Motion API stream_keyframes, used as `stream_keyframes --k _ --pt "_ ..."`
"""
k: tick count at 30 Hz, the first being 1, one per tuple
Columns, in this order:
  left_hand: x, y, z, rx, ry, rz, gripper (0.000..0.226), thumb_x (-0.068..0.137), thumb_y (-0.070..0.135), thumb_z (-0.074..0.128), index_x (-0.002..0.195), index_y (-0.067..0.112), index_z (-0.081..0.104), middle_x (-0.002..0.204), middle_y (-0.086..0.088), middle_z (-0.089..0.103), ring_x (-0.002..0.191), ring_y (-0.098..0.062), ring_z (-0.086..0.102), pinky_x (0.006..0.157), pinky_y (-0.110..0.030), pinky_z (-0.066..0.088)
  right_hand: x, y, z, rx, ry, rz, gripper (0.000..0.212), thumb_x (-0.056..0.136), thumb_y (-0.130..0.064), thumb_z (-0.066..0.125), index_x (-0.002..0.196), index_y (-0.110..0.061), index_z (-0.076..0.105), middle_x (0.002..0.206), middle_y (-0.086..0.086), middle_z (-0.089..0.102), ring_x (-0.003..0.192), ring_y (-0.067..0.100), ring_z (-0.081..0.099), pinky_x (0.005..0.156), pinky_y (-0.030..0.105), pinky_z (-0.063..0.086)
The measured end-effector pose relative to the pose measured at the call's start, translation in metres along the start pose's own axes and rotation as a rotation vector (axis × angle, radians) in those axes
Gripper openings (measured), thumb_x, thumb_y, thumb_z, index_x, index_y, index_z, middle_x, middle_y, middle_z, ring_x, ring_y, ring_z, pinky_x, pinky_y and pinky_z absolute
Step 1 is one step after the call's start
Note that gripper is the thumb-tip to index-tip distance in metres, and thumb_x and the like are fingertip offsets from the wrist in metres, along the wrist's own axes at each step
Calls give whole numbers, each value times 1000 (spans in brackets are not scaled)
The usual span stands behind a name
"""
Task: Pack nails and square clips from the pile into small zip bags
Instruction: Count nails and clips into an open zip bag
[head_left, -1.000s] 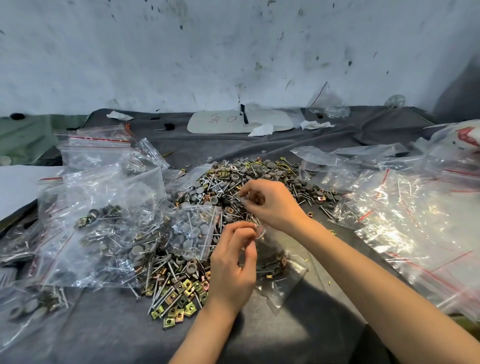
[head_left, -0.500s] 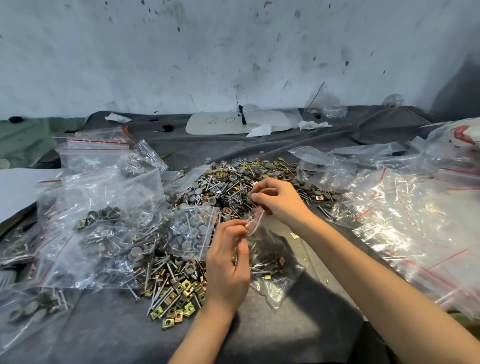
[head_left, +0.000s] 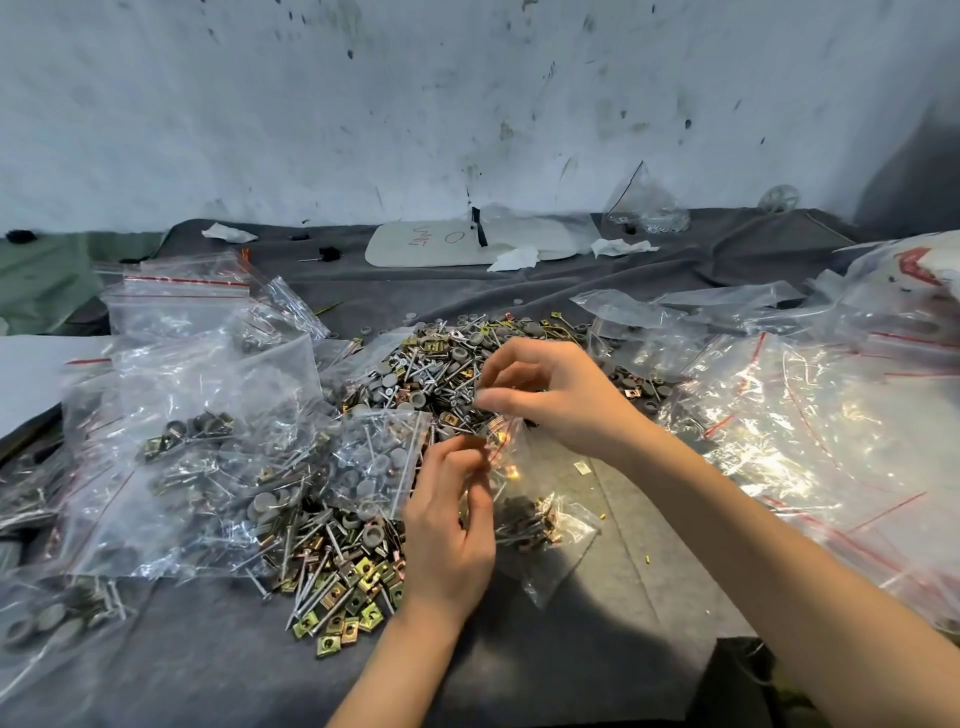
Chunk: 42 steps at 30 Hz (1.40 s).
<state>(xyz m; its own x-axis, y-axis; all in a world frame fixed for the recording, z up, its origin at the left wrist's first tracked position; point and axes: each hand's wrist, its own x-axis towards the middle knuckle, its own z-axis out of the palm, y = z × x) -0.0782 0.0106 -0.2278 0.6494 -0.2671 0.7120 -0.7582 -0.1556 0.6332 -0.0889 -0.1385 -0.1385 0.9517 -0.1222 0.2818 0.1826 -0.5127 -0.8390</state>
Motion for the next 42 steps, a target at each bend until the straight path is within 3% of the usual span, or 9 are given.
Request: stream_keyframes --k 3,5,10,16,25,30,34,39,42 --pt "-1 0 0 -31 -6 12 17 85 14 40 99 16 50 104 -4 55 88 -4 52 76 -12 45 -4 -11 1 -263 -73 -93 10 82 -27 73 89 -21 71 87 -15 68 86 -7 58 79 5 39" --pt "-1 -1 0 -59 -3 1 16 88 17 41 100 18 51 106 -5 57 91 -7 56 76 -21 49 -5 -12 -2 -223 -26 -81 16 83 -32 70 93 -19 71 92 -13 69 86 -6 59 77 8 42" --pt "-2 -2 1 -66 0 5 13 89 18 43 97 20 52 108 -5 58 99 2 54 82 -11 45 9 21 -17 -157 311 104 8 90 -25 64 91 -19 69 83 -9 67 76 3 61 65 14 42" --pt "-2 -3 2 -74 3 -5 13 89 19 42 97 21 52 106 -5 59 96 2 55 80 -10 46 11 89 -15 -479 226 324 11 88 -17 66 98 -17 71 103 4 67 96 19 61 86 29 47" --pt "-2 -6 3 -67 -1 9 13 90 18 42 98 20 52 107 -6 59 97 2 55 81 -10 46 3 112 4 -867 307 64 17 87 -22 67 101 -14 67 101 6 60 94 27 53 70 36 43" --pt "-2 -5 3 -62 0 10 13 90 18 42 98 21 52 107 -6 59 98 1 55 82 -10 46 0 92 4 -620 391 29 17 90 -20 64 103 -10 69 102 4 65 98 21 56 86 35 45" --pt "-2 -6 2 -48 -4 27 13 90 18 42 98 19 52 109 -5 58 100 0 54 83 -10 44 -3 38 -1 -242 335 -179 13 86 -13 68 99 -12 71 94 -4 66 88 8 60 81 24 49" --pt "-3 -5 0 -49 4 29 13 90 19 42 99 20 52 109 -4 57 100 -4 55 84 -17 47 -19 6 0 -434 34 -280 17 86 -13 67 103 -15 72 103 -2 64 100 15 57 89 33 48" --pt "-3 -4 0 -55 4 23 13 90 19 42 98 20 52 109 -4 57 99 -2 54 83 -16 47 -22 10 -5 -347 63 -251 24 89 -9 63 112 -15 68 108 -3 63 101 8 57 90 24 47"
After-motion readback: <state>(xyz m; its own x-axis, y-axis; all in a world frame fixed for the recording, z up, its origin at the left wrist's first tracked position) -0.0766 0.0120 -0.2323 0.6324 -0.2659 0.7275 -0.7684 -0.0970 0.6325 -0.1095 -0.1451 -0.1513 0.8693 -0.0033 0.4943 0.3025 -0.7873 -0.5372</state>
